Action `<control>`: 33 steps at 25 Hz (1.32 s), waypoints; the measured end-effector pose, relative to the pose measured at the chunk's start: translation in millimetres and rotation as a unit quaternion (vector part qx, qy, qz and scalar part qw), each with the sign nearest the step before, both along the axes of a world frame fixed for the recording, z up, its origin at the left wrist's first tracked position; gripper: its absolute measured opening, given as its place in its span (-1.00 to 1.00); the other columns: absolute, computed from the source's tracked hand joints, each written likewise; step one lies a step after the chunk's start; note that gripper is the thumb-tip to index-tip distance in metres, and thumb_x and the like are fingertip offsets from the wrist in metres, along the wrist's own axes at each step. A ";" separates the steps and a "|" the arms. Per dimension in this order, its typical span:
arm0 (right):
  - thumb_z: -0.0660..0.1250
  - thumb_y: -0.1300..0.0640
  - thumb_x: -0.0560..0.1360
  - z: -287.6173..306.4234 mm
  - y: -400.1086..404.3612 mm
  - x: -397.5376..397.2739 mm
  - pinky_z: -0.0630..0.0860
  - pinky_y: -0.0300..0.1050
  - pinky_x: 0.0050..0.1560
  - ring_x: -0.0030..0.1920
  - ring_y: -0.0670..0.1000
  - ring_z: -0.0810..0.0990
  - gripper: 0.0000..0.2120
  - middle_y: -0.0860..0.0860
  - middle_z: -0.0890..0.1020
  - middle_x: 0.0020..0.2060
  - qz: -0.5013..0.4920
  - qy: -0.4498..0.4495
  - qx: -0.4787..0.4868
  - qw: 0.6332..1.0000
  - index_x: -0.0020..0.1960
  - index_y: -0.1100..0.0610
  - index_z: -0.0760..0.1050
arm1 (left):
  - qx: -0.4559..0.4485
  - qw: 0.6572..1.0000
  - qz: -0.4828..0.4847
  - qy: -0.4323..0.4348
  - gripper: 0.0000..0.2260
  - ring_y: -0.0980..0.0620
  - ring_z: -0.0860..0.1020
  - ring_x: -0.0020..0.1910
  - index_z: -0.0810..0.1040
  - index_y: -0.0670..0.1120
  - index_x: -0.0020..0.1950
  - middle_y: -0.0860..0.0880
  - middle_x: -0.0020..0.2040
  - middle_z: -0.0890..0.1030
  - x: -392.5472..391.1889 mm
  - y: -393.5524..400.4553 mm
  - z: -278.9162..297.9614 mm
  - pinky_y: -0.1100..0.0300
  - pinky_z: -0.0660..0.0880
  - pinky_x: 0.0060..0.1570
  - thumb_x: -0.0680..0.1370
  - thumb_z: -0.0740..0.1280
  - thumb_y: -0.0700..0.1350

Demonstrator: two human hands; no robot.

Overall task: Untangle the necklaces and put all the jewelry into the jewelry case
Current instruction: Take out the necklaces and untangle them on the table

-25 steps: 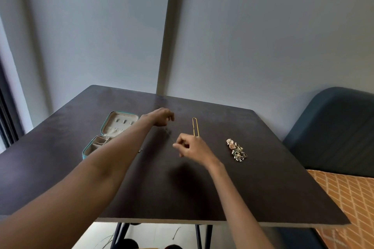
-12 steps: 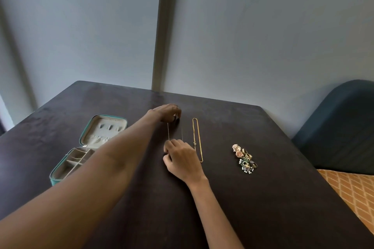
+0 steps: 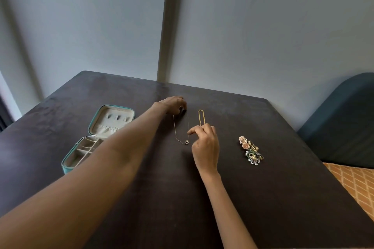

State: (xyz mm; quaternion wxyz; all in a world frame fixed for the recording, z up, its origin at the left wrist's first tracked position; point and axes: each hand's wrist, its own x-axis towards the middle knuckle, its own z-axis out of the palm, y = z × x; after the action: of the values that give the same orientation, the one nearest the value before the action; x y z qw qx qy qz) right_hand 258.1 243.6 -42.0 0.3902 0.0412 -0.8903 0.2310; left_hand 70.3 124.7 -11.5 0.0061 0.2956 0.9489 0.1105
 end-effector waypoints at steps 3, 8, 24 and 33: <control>0.09 0.38 0.33 -2.1 0.6 -1.2 0.48 -0.09 -0.27 -0.21 0.04 0.49 -0.57 -0.03 0.52 -0.31 -0.026 -0.029 0.058 0.998 -0.22 0.02 0.67 | -0.002 1.000 0.010 -0.008 -0.69 -0.11 0.48 0.20 0.55 -0.09 0.19 -0.11 0.19 0.49 1.0 2.6 3.0 0.13 0.41 0.14 0.50 0.21 -0.29; 0.10 0.31 0.34 -2.3 1.1 -3.2 0.43 -0.08 -0.20 -0.18 0.04 0.48 -0.60 -0.05 0.55 -0.33 -0.002 -0.085 0.028 0.996 -0.29 0.00 0.67 | -0.026 0.999 0.031 0.006 -0.65 -0.16 0.46 0.23 0.49 -0.09 0.27 -0.12 0.26 0.44 1.3 5.6 4.0 0.06 0.41 0.15 0.50 0.19 -0.29; 0.12 0.43 0.33 -1.9 9.5 -5.5 0.26 -0.10 -0.10 -0.11 0.04 0.45 -0.51 -0.03 0.58 -0.22 -0.069 -0.110 -0.046 0.990 -0.19 -0.05 0.68 | -0.089 0.994 0.041 0.053 -0.70 -0.07 0.43 0.25 0.50 0.01 0.25 -0.05 0.26 0.49 -6.4 7.0 2.6 0.03 0.21 0.20 0.56 0.15 -0.18; 0.33 0.24 0.32 -6.7 0.1 0.0 0.38 -0.05 -0.24 -0.26 0.03 0.48 -0.75 -0.07 0.53 -0.41 -0.091 -0.080 0.041 0.992 -0.42 -0.04 0.64 | -0.115 0.984 0.100 0.097 -0.64 -0.11 0.27 0.33 0.47 0.15 0.29 -0.09 0.33 0.35 7.8 8.7 6.4 -0.05 0.14 0.31 0.56 0.15 -0.14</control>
State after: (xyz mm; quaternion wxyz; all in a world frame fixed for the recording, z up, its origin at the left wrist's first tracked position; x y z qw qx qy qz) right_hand 258.1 243.7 -48.7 0.3352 -0.0430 -0.9274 0.1605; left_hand 78.1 133.5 -5.1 -0.0635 0.2056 0.9762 -0.0283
